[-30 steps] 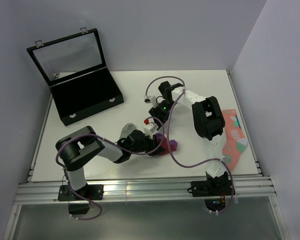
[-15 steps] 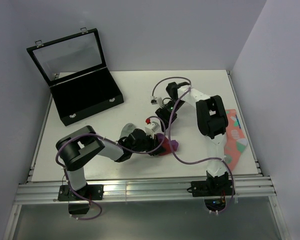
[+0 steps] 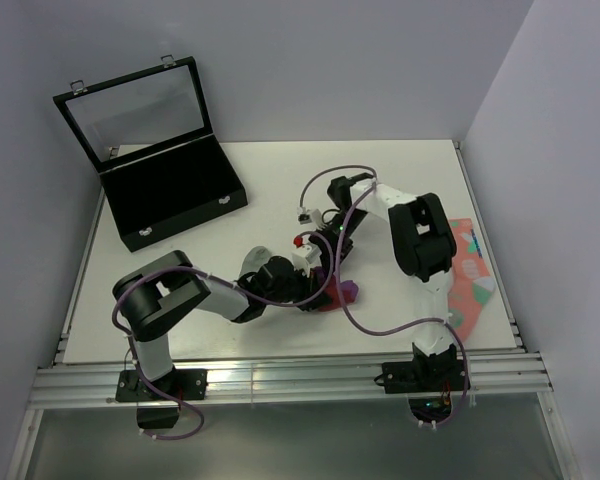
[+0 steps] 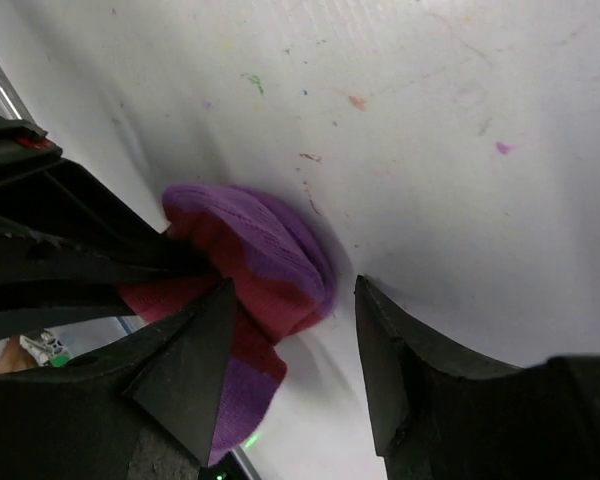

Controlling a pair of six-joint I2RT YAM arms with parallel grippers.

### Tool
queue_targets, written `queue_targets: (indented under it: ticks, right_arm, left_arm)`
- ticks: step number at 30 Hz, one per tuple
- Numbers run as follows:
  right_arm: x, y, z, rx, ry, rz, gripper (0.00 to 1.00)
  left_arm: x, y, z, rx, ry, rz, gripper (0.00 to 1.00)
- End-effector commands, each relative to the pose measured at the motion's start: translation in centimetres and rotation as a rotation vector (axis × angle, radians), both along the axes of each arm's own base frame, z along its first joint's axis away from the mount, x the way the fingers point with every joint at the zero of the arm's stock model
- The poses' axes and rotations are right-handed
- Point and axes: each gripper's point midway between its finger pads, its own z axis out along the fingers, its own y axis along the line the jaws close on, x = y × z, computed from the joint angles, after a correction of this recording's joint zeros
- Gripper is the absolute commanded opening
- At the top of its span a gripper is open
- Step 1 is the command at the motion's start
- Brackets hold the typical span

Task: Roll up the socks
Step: Roll the sock at the center of the board.

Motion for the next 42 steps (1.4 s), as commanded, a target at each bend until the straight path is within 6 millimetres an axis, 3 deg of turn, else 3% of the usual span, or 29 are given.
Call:
queue_targets:
  ticks: [1, 4, 9, 13, 21, 29, 32, 39, 42]
  right_arm:
    - [0.5, 0.2, -1.3, -0.04, -0.063, 0.02, 0.59]
    - [1.1, 0.3, -1.7, -0.055, -0.082, -0.005, 0.56]
    - [3.0, -0.3, -1.8, -0.073, -0.144, -0.09, 0.23]
    - [4.1, -1.8, -1.1, -0.065, -0.189, -0.147, 0.15]
    - [5.8, -3.8, -0.3, -0.073, -0.28, -0.205, 0.14]
    - [6.2, -3.5, -0.1, -0.051, -0.3, -0.198, 0.15]
    - [6.5, -3.3, 0.2, -0.03, -0.32, -0.214, 0.19]
    - [7.6, -4.8, 2.8, 0.054, -0.378, -0.316, 0.23]
    - [7.6, -5.6, 5.6, 0.117, -0.473, -0.308, 0.3]
  left_arm:
    - [-4.3, 5.8, -8.9, 0.336, 0.18, -0.038, 0.0]
    - [-4.4, 5.9, -9.0, 0.341, 0.186, -0.039, 0.0]
    - [-4.6, 6.4, -9.1, 0.344, 0.215, -0.034, 0.0]
    - [-4.6, 6.9, -9.2, 0.359, 0.254, -0.028, 0.0]
    - [-4.3, 7.0, -8.5, 0.405, 0.331, -0.058, 0.0]
    - [-3.7, 6.1, -7.8, 0.42, 0.483, -0.102, 0.0]
    - [-3.6, 6.7, -8.3, 0.439, 0.546, -0.084, 0.0]
    - [-3.9, 8.8, -10.1, 0.422, 0.704, -0.016, 0.0]
    - [-3.6, 9.0, -10.4, 0.418, 0.741, -0.004, 0.0]
